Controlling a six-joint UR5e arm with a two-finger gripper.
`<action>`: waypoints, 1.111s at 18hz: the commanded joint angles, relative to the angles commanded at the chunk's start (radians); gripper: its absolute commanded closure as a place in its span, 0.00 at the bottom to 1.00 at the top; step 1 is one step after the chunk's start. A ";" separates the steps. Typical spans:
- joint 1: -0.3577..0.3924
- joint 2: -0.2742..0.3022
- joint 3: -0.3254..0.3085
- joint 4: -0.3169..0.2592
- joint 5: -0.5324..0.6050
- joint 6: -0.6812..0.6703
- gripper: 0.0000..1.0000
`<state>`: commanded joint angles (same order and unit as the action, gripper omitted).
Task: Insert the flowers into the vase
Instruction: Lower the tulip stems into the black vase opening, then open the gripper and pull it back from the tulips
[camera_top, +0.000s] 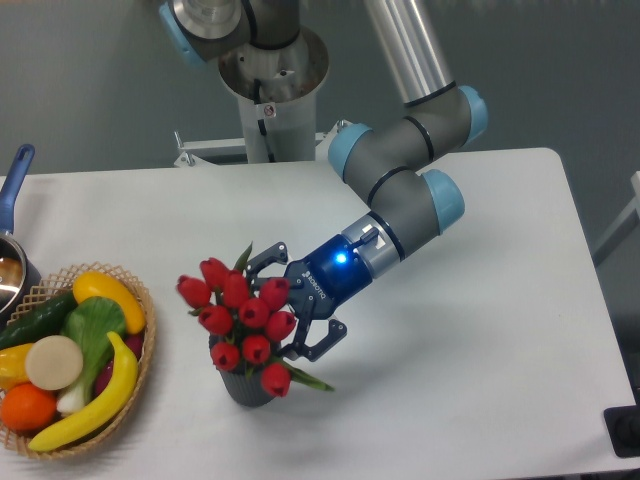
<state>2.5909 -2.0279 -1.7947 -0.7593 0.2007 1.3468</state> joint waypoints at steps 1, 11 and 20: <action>0.000 0.005 -0.002 0.000 0.031 0.000 0.00; 0.003 0.063 -0.014 0.002 0.232 -0.005 0.00; 0.055 0.196 0.020 0.000 0.658 -0.003 0.00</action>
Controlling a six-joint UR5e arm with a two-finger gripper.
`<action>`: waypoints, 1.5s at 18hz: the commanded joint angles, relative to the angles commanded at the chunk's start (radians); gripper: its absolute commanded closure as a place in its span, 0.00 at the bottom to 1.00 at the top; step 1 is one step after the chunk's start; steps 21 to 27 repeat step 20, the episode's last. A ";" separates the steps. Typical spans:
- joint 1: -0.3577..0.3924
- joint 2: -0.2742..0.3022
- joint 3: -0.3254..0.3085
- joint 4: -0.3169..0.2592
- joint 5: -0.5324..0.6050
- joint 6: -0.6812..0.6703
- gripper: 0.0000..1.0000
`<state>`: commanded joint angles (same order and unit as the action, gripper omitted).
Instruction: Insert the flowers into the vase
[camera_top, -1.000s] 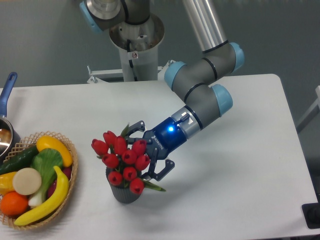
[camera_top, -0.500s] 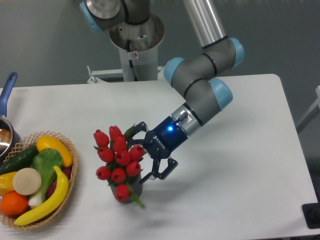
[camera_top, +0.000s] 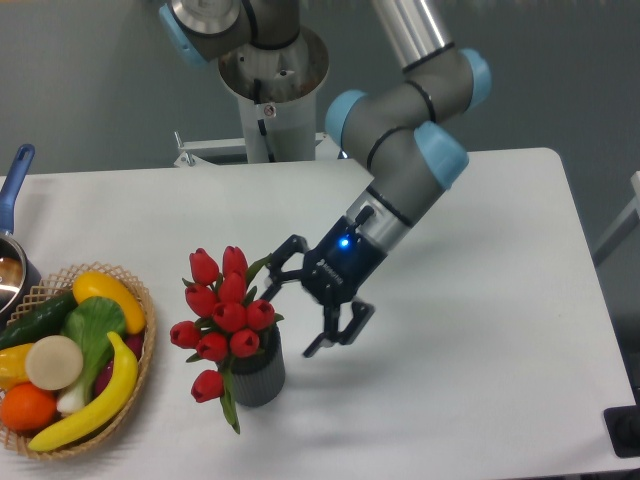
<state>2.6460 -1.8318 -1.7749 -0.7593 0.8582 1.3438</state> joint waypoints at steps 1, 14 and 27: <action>0.029 0.026 -0.003 0.000 0.078 0.003 0.00; 0.224 0.212 0.130 -0.329 0.494 0.257 0.00; 0.330 0.266 0.134 -0.463 0.505 0.501 0.00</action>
